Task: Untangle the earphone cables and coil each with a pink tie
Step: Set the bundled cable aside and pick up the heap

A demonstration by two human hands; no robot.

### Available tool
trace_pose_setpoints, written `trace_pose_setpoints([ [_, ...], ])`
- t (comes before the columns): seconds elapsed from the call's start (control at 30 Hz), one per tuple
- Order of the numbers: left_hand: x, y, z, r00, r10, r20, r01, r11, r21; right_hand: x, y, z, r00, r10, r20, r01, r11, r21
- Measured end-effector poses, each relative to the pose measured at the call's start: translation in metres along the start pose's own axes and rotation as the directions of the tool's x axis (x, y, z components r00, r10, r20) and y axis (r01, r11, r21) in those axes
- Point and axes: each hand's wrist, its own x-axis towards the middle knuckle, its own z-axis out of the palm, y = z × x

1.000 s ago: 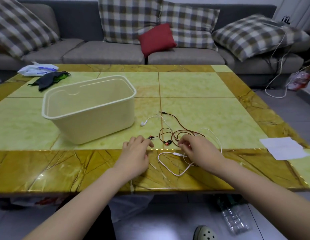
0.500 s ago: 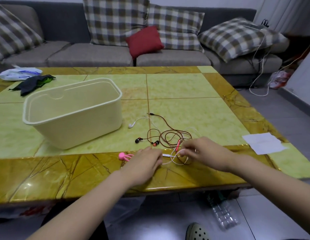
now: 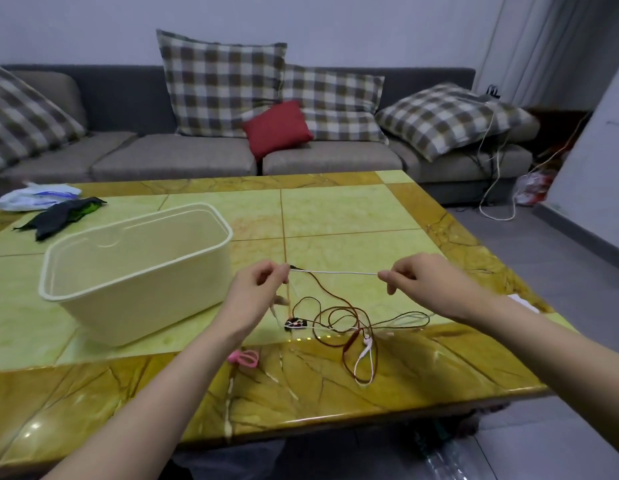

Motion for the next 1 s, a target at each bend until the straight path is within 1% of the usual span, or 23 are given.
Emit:
trace_pose_setpoints([
  [0.03, 0.001, 0.005, -0.001, 1.0, 0.019, -0.001, -0.019, 1.0, 0.008, 0.001, 0.004, 0.0, 0.999, 0.036, -0.02, -0.036, 0.999, -0.001],
  [0.07, 0.003, 0.007, -0.002, 0.999, 0.045, 0.005, -0.045, 0.998, 0.055, 0.002, 0.006, 0.0, 0.996, 0.071, -0.045, -0.072, 0.997, -0.008],
  [0.13, 0.006, 0.009, -0.004, 0.995, 0.1, 0.029, -0.104, 0.971, 0.217, 0.005, 0.012, -0.002, 0.986, 0.137, -0.099, -0.14, 0.99, -0.025],
  [0.2, 0.008, 0.007, -0.009, 0.991, 0.117, 0.058, -0.13, 0.92, 0.371, 0.008, 0.015, -0.006, 0.972, 0.178, -0.155, -0.186, 0.982, -0.04],
  [0.27, 0.009, 0.004, -0.012, 0.993, 0.096, 0.069, -0.117, 0.872, 0.475, 0.01, 0.015, -0.013, 0.959, 0.182, -0.218, -0.188, 0.982, -0.007],
  [0.37, 0.006, 0.005, -0.009, 0.995, 0.071, 0.068, -0.097, 0.816, 0.57, 0.01, 0.004, -0.018, 0.958, 0.137, -0.252, -0.104, 0.985, 0.138],
  [0.4, 0.005, 0.007, -0.006, 0.994, 0.077, 0.073, -0.105, 0.814, 0.571, 0.008, -0.002, -0.017, 0.966, 0.109, -0.235, -0.076, 0.986, 0.147],
  [0.43, 0.004, 0.009, -0.002, 0.993, 0.088, 0.079, -0.117, 0.821, 0.559, 0.007, -0.008, -0.015, 0.975, 0.076, -0.208, -0.052, 0.991, 0.12],
  [0.53, 0.001, 0.023, 0.01, 0.984, 0.141, 0.111, -0.178, 0.825, 0.536, 0.002, -0.023, -0.005, 0.991, 0.013, -0.135, -0.024, 0.996, -0.083],
  [0.57, 0.0, 0.029, 0.015, 0.978, 0.164, 0.13, -0.208, 0.809, 0.55, 0.0, -0.029, -0.002, 0.993, -0.018, -0.117, 0.007, 0.995, -0.101],
  [0.6, 0.0, 0.035, 0.019, 0.972, 0.182, 0.151, -0.236, 0.788, 0.569, -0.003, -0.036, -0.001, 0.991, -0.076, -0.112, 0.066, 0.993, -0.093],
  [0.67, -0.001, 0.045, 0.026, 0.956, 0.211, 0.201, -0.291, 0.754, 0.589, -0.009, -0.053, 0.001, 0.965, -0.233, -0.124, 0.218, 0.969, -0.119],
  [0.7, -0.001, 0.05, 0.029, 0.948, 0.222, 0.226, -0.314, 0.75, 0.581, -0.012, -0.061, 0.003, 0.95, -0.291, -0.111, 0.275, 0.951, -0.14],
  [0.73, -0.001, 0.053, 0.031, 0.943, 0.226, 0.245, -0.328, 0.76, 0.561, -0.014, -0.068, 0.005, 0.945, -0.319, -0.078, 0.306, 0.942, -0.139],
  [0.8, 0.0, 0.058, 0.034, 0.936, 0.219, 0.274, -0.335, 0.792, 0.511, -0.013, -0.073, 0.012, 0.961, -0.273, -0.032, 0.27, 0.96, -0.079],
  [0.87, 0.0, 0.059, 0.035, 0.936, 0.212, 0.282, -0.33, 0.808, 0.488, -0.01, -0.07, 0.017, 0.98, -0.199, -0.001, 0.199, 0.979, 0.046],
  [0.9, -0.001, 0.058, 0.035, 0.94, 0.198, 0.278, -0.312, 0.827, 0.467, -0.008, -0.066, 0.019, 0.983, -0.181, 0.018, 0.179, 0.981, 0.074],
  [1.0, -0.005, 0.053, 0.03, 0.951, 0.143, 0.276, -0.243, 0.897, 0.371, -0.006, -0.052, 0.016, 0.984, -0.168, 0.061, 0.164, 0.984, 0.069],
])
